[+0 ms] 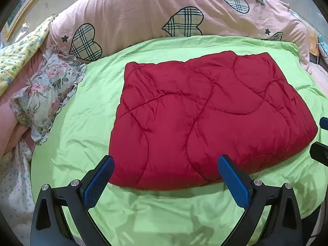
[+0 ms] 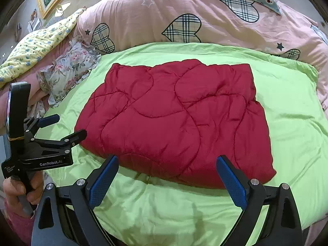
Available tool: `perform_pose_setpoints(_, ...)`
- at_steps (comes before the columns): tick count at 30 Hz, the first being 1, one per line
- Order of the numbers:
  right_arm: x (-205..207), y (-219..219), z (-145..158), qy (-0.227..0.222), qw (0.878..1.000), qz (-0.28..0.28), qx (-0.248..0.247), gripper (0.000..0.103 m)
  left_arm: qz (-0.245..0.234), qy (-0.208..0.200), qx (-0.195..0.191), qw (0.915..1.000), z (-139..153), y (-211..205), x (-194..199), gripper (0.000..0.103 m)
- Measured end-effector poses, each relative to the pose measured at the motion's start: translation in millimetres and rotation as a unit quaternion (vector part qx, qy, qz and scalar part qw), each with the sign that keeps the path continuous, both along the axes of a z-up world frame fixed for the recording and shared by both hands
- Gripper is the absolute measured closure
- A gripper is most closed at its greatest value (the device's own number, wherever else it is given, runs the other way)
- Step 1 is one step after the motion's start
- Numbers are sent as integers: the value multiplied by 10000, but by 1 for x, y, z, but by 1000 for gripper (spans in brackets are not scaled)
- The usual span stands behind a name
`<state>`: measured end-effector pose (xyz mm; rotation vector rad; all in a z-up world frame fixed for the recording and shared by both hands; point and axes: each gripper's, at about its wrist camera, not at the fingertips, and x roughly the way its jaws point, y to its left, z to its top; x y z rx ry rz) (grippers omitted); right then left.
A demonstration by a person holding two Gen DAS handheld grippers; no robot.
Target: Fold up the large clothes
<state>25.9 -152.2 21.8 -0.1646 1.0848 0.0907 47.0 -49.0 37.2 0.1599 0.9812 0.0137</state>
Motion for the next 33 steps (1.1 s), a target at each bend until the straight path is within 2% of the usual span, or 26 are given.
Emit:
perform_pose_setpoints(14, 36, -11, -3, 258, 9997, -57, -9, 6, -103, 58, -27, 9999, -2, -4, 41, 1)
perform_pose_setpoints(33, 62, -18, 7, 264, 9996, -36, 18, 6, -58, 12, -133, 9999, 8, -12, 53, 1)
